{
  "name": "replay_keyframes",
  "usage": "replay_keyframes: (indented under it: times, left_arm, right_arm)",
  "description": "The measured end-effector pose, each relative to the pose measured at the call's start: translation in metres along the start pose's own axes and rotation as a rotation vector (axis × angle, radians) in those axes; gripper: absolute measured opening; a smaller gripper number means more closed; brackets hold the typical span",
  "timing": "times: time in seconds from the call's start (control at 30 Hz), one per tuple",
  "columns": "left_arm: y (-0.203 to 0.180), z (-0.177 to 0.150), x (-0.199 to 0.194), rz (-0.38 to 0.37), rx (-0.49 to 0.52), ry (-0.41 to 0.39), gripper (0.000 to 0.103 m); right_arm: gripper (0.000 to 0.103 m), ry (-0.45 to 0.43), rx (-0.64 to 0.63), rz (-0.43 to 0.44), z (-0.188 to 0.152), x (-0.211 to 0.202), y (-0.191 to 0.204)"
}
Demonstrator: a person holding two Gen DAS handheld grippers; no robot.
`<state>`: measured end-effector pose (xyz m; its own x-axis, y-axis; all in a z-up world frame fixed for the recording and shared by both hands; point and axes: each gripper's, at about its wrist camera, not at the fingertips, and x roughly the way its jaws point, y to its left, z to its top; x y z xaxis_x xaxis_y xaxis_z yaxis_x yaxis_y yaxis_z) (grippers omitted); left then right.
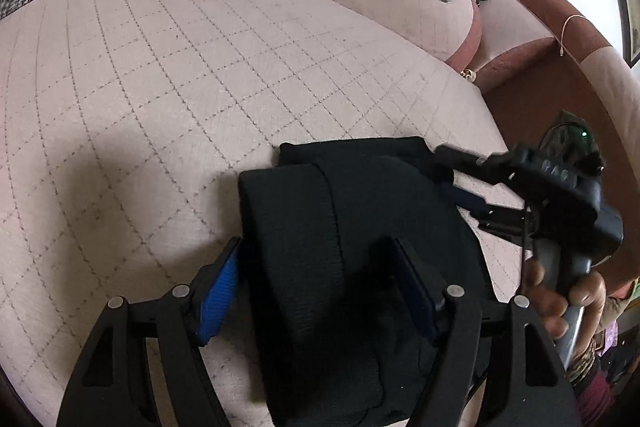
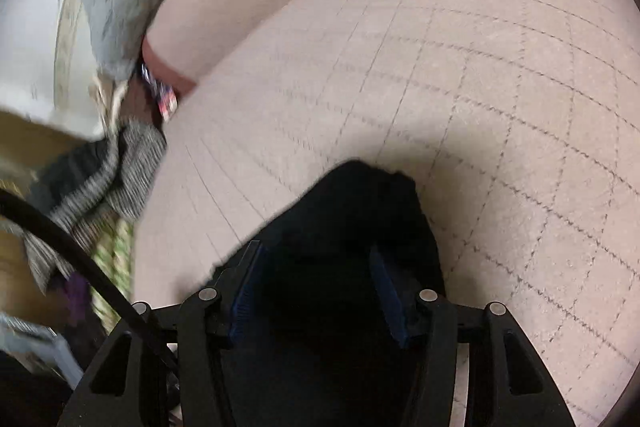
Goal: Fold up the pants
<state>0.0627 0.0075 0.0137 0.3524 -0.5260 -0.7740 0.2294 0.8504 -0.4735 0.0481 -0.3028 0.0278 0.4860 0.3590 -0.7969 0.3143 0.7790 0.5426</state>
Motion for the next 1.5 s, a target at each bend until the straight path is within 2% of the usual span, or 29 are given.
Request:
replay_keyframes:
  times: [0.1,0.2,0.3,0.43,0.57,0.67,0.73,0.93,1.2,1.5]
  left_arm:
    - [0.001,0.000,-0.012,-0.003,-0.038,-0.029,0.073]
    - [-0.010,-0.003,-0.025,-0.013,-0.053,-0.079,0.073]
    - [-0.024,-0.007,-0.023,-0.003,-0.068,-0.083,0.074]
    - [-0.048,-0.023,-0.024,-0.004,-0.048,-0.080,0.074]
    - [-0.076,-0.048,-0.042,0.065,0.036,-0.153,0.075]
    - [-0.089,-0.071,-0.056,0.116,0.081,-0.201,0.075]
    - [-0.096,-0.082,-0.060,0.153,0.116,-0.215,0.078]
    - [-0.106,-0.106,-0.062,0.222,0.192,-0.196,0.078]
    - [-0.113,-0.119,-0.056,0.236,0.236,-0.162,0.078]
    - [-0.102,-0.118,-0.054,0.227,0.195,-0.149,0.078]
  right_arm:
    - [0.059,-0.076,-0.052,0.004,-0.011,-0.027,0.012]
    - [0.059,-0.160,-0.101,0.038,-0.040,-0.066,0.022]
    - [0.059,-0.280,-0.161,0.040,-0.076,-0.107,0.037]
    - [0.062,-0.434,-0.256,-0.027,-0.119,-0.153,0.051]
    - [0.069,-0.533,-0.309,-0.133,-0.156,-0.184,0.046]
    - [0.069,-0.540,-0.321,-0.197,-0.172,-0.189,0.034]
    - [0.069,-0.515,-0.312,-0.226,-0.180,-0.185,0.022]
    - [0.069,-0.418,-0.266,-0.227,-0.193,-0.162,-0.002]
    - [0.069,-0.363,-0.265,-0.240,-0.194,-0.146,-0.008]
    - [0.069,-0.330,-0.252,-0.260,-0.194,-0.134,-0.009]
